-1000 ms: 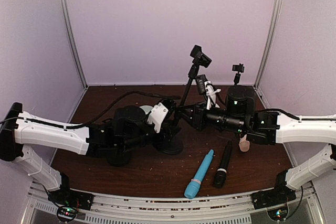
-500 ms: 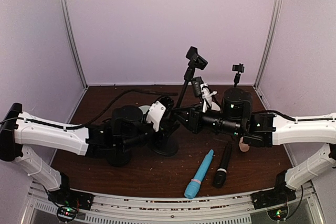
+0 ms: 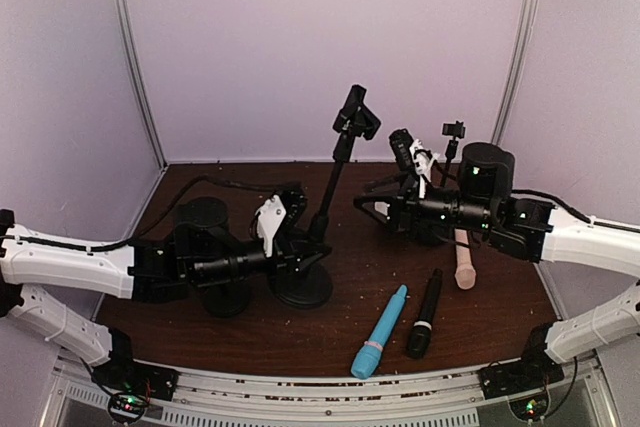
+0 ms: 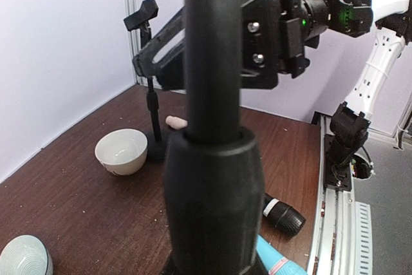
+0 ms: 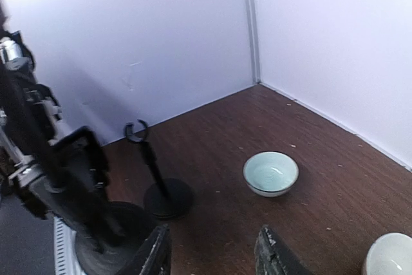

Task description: Attach the microphones to the stand

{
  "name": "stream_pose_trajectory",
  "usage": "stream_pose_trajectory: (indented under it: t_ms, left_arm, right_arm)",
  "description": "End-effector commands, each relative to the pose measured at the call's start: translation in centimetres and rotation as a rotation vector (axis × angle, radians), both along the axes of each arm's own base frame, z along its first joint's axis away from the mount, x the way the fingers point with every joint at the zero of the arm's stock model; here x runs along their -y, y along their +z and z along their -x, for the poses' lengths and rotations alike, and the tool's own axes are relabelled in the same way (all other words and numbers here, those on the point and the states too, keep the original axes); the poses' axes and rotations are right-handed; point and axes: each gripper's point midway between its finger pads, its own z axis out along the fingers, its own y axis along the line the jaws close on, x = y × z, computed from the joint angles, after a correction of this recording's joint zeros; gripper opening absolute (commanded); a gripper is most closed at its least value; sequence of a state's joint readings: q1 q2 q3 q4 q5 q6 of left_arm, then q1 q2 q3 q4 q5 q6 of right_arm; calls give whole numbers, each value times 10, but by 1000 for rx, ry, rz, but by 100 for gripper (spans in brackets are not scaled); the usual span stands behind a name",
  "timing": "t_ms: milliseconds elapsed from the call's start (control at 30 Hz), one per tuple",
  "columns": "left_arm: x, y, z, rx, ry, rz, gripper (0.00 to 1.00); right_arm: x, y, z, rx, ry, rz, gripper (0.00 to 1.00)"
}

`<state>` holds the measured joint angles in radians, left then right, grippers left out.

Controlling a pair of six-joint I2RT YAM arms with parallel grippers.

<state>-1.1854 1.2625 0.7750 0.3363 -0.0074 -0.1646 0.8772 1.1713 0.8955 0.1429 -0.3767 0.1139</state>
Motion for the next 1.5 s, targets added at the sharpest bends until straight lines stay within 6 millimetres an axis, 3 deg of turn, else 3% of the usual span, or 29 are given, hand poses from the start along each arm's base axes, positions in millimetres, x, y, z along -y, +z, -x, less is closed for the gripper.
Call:
stream_pose_trajectory:
  t_ms: [0,67,167,300,433,667,800,900,1000,1100,1233,1300,1467]
  left_arm:
    - [2,38,6,49,-31,133,0]
    - [4,32,-1,30,0,116,0]
    - [10,13,-13,-9,50,53,0]
    - [19,-7,-20,-49,73,9,0]
    - [27,-17,-24,-81,80,-18,0]
    - [31,-25,-26,-103,89,-29,0]
    - [31,-23,-27,-101,91,-27,0]
    - [30,-21,-28,-96,101,-24,0]
    - [31,-20,-29,-95,103,-24,0]
    - [32,-19,-29,-102,91,-15,0]
    - [32,-9,-27,-125,45,40,0]
    - [32,0,-23,-129,2,74,0]
    - [39,16,-3,-136,-164,131,0]
  right_arm:
    - [19,-18,-11,-31,-97,63,48]
    - [21,-15,-3,-38,-75,49,49]
    - [29,14,11,-27,-45,-34,53]
    - [37,56,23,0,-32,-151,66]
    - [34,70,22,-5,-27,-156,69]
    - [19,47,6,-100,-53,-177,68]
    - [11,18,-8,-169,-102,-147,54]
    - [5,-4,-10,-213,-109,-82,50]
    - [8,1,-2,-202,-86,-99,53]
    - [32,23,9,-123,-108,-192,62]
    - [57,14,19,-73,-147,-234,70]
    - [57,4,25,-67,-117,-216,70]
    - [31,-17,49,-89,89,-188,62]
